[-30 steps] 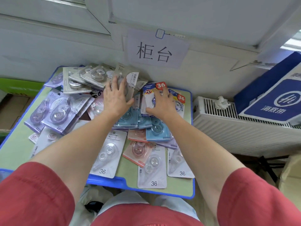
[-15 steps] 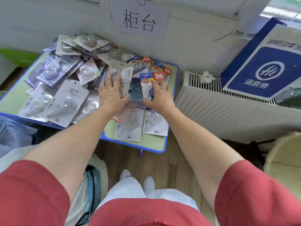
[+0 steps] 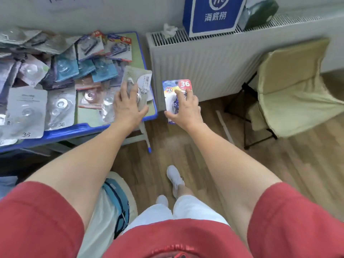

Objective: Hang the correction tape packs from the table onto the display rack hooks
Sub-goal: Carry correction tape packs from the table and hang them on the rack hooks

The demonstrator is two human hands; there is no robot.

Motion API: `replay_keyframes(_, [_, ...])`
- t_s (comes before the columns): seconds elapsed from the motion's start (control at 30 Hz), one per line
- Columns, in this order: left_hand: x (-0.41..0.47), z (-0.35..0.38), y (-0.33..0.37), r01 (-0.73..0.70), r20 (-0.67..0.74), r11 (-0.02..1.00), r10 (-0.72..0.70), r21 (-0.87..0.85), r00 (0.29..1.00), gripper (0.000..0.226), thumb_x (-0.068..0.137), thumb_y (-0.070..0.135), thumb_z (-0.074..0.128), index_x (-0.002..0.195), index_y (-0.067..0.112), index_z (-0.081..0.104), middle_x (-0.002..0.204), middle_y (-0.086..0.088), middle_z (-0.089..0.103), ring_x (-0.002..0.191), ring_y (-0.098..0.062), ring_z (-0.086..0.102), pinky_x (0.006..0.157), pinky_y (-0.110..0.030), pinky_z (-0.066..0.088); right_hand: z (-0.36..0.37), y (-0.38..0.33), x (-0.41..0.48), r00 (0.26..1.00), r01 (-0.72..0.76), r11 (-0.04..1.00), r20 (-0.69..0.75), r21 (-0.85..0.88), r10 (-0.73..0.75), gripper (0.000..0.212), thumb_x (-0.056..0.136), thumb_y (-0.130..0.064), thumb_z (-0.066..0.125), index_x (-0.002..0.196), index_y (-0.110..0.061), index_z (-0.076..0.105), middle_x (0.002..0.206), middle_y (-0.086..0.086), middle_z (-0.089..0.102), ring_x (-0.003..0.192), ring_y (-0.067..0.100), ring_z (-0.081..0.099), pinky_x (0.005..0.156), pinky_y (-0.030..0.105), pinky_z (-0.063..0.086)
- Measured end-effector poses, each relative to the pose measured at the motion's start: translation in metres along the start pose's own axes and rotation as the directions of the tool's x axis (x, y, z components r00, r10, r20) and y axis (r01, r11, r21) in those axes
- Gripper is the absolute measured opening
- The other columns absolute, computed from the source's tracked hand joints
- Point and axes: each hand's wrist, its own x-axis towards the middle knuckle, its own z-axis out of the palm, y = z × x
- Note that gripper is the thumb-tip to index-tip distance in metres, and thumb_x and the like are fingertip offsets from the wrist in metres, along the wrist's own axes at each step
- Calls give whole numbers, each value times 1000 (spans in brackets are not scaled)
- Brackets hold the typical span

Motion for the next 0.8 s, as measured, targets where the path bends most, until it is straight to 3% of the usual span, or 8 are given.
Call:
replay_keyframes(0.2, [-64,35,56,-158,115,987,159,-20,981,77,90,35,58,153,26,15,160,-5,1,144,-37,6,117,-47,9,-9,69,-106,971,-221,975,-88,37,223,79,80,-48,68,146,-26,30,152,5,18,131,30,28,98,43,36])
replay_keyframes(0.4, [-134,73,128,-336,183,942,326,24,927,76,91,36,55,153,22,13,159,-9,2,142,-37,10,115,-47,11,-24,143,-213,886,-413,904,-181,106,426,79,80,-47,67,146,-23,30,153,8,18,133,32,26,101,45,38])
replay_keyframes(0.67, [-263,134,216,-538,291,843,514,1,807,78,91,38,56,153,20,13,160,-11,2,141,-39,12,115,-47,13,-36,233,-392,721,-631,765,-266,128,640,81,79,-50,66,146,-23,31,152,8,20,129,33,31,99,46,39])
replay_keyframes(0.8, [-335,157,264,-663,341,747,637,-51,691,78,91,38,57,153,20,13,159,-13,3,140,-38,14,114,-45,14,-43,261,-477,599,-720,668,-317,189,735,80,79,-49,66,146,-23,30,153,9,18,134,33,25,103,44,35])
